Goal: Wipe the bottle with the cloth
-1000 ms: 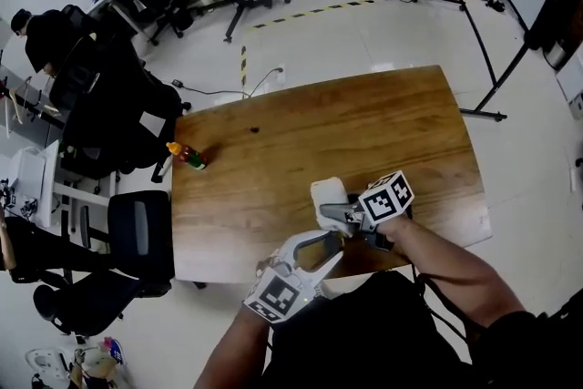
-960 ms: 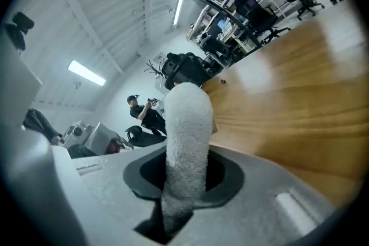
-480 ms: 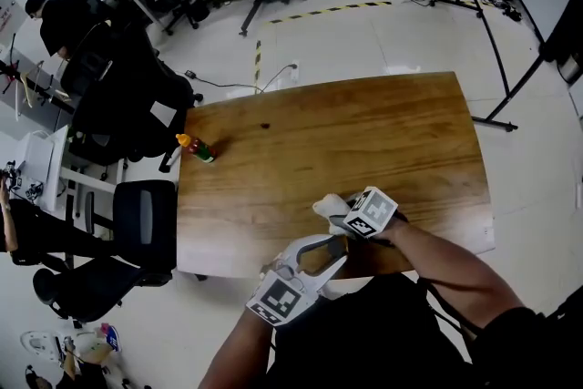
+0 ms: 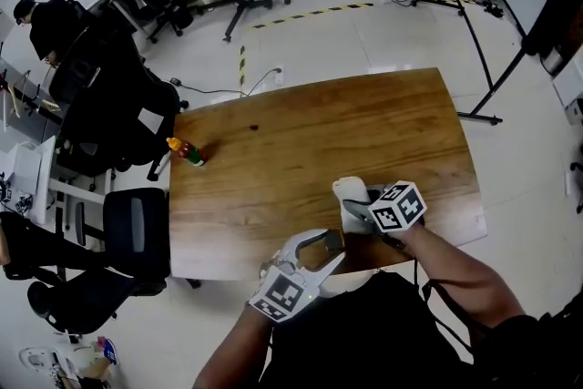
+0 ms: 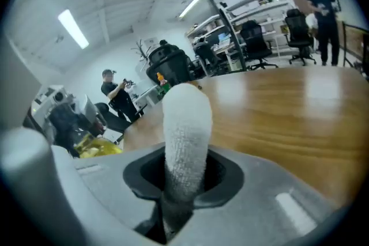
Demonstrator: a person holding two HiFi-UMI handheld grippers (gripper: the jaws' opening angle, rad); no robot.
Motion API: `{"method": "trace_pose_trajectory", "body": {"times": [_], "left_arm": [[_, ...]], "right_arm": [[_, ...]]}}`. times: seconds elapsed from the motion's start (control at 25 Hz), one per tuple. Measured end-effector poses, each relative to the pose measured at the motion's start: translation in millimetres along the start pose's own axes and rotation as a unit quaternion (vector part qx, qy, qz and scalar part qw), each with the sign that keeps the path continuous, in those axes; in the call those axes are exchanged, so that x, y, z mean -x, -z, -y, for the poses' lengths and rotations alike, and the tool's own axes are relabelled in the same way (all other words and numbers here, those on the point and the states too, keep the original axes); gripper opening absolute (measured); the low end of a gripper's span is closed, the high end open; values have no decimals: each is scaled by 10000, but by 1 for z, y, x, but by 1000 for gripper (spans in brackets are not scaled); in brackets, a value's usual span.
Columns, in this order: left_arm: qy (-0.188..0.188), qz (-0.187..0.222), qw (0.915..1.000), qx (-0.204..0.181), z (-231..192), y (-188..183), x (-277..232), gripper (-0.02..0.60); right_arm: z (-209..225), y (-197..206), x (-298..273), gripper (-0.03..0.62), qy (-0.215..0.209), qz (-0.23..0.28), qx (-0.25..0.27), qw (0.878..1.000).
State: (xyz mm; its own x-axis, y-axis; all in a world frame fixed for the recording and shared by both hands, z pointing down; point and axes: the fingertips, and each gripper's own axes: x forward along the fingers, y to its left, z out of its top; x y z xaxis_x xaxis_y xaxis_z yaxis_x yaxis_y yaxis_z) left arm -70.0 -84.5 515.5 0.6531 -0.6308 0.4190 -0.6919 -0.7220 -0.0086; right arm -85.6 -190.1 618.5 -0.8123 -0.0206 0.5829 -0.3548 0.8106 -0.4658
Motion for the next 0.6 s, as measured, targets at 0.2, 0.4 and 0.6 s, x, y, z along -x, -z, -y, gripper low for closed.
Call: {"method": "trace_pose_trajectory", "body": {"times": [0.2, 0.4, 0.6], "left_arm": [[425, -30, 9990, -146, 1, 14, 9, 247], [870, -380, 9951, -281, -15, 41, 18, 282], [1668, -1005, 9797, -471, -18, 74, 9, 288]], "right_arm": [[-1, 27, 54, 74, 347, 303, -595, 9972], [-27, 59, 82, 74, 718, 605, -1108, 9894], [-67, 78, 80, 74, 819, 802, -1412, 9833]]}}
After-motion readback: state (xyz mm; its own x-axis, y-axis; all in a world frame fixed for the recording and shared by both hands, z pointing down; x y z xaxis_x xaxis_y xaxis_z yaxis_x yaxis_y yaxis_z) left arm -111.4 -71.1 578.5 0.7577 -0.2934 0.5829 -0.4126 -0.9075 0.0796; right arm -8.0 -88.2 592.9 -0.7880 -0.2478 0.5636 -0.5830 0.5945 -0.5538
